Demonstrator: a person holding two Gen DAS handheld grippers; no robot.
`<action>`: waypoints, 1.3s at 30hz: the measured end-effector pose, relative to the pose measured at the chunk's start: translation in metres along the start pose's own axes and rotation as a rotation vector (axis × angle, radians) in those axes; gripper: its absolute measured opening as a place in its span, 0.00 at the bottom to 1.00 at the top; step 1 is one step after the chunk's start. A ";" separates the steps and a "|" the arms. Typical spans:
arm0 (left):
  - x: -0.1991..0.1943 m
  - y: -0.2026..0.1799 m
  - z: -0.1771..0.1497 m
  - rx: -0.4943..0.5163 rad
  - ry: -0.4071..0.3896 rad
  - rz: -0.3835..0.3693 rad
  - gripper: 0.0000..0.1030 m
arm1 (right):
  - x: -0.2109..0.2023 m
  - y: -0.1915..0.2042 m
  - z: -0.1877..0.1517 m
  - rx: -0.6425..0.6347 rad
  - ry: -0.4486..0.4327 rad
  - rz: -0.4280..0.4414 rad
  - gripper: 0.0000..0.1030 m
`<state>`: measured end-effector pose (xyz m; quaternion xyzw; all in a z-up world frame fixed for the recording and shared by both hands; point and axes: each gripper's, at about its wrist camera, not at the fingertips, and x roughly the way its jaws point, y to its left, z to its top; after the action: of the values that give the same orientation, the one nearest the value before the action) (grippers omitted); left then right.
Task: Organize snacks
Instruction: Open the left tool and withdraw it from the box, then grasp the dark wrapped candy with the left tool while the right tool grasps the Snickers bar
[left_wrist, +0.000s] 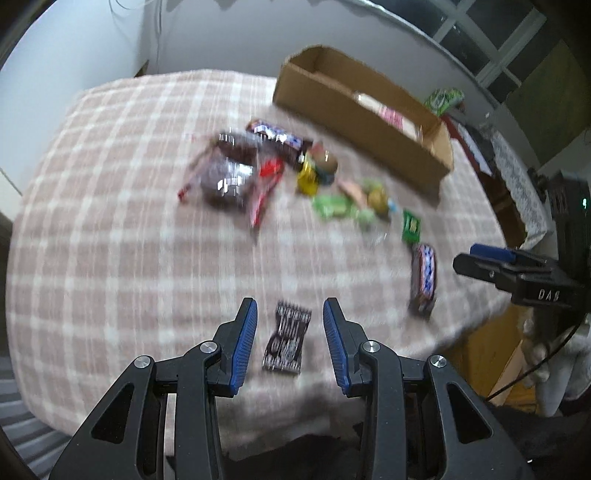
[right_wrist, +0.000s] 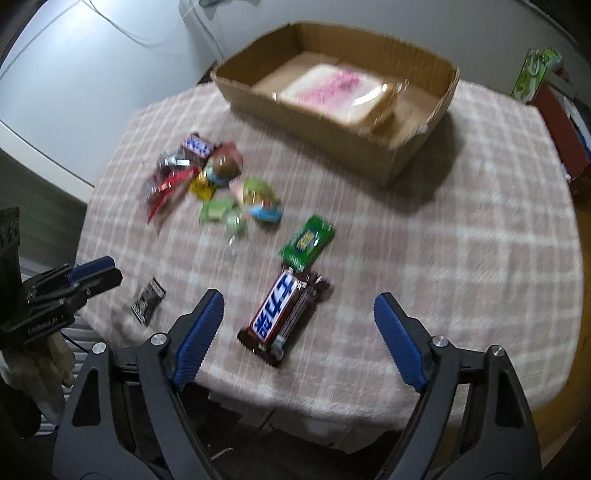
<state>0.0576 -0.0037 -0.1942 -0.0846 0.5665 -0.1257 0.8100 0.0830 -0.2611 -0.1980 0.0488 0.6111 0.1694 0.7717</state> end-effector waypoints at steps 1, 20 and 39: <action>0.002 -0.001 -0.003 0.005 0.006 0.003 0.33 | 0.004 0.001 -0.002 0.001 0.008 -0.001 0.83; 0.032 -0.008 -0.023 0.093 0.070 0.073 0.33 | 0.045 0.012 -0.009 0.013 0.113 -0.024 0.66; 0.037 -0.003 -0.009 0.082 0.027 0.082 0.21 | 0.053 0.013 0.002 0.008 0.120 -0.016 0.35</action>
<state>0.0613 -0.0176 -0.2296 -0.0263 0.5746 -0.1165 0.8097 0.0931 -0.2314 -0.2431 0.0368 0.6574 0.1632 0.7347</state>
